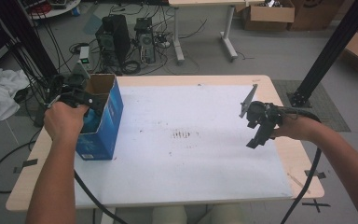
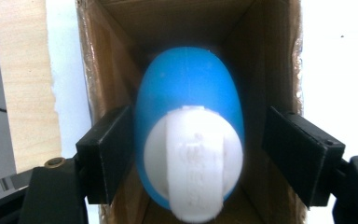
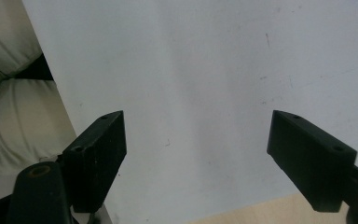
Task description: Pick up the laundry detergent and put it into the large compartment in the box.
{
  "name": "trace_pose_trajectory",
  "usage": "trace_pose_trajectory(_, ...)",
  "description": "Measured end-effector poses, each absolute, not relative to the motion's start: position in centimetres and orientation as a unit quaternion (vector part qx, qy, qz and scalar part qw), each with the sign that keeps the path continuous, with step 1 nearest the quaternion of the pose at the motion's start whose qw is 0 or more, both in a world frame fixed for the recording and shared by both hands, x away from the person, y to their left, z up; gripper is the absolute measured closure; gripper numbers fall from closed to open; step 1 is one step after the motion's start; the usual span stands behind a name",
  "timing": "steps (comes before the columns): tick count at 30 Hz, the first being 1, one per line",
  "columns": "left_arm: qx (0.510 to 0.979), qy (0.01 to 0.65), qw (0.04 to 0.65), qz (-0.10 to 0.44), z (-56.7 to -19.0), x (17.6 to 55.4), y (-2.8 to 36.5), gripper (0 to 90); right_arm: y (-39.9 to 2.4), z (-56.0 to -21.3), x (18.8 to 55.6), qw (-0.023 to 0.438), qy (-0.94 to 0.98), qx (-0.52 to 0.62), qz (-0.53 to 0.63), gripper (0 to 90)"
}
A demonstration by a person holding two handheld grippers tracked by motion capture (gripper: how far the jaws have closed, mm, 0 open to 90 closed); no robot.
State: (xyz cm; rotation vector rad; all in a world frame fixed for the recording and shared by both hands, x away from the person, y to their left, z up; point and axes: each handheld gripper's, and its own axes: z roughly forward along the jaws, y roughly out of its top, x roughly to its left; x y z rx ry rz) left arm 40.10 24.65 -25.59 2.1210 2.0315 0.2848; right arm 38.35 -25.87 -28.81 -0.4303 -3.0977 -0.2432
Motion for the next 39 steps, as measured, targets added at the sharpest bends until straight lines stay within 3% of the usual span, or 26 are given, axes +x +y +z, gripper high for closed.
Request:
trace_pose_trajectory(23,0.726,0.672,0.088,0.117,-21.5,38.7,23.5,20.3,-26.2,-28.1,37.5,-0.003,-0.987,-0.134,-0.084,19.6)
trace_pose_trajectory(39,0.779,0.6,0.122,0.136,-17.3,37.4,18.3,19.7,-25.8,-27.7,37.2,-0.009,-0.988,-0.128,-0.083,19.4)
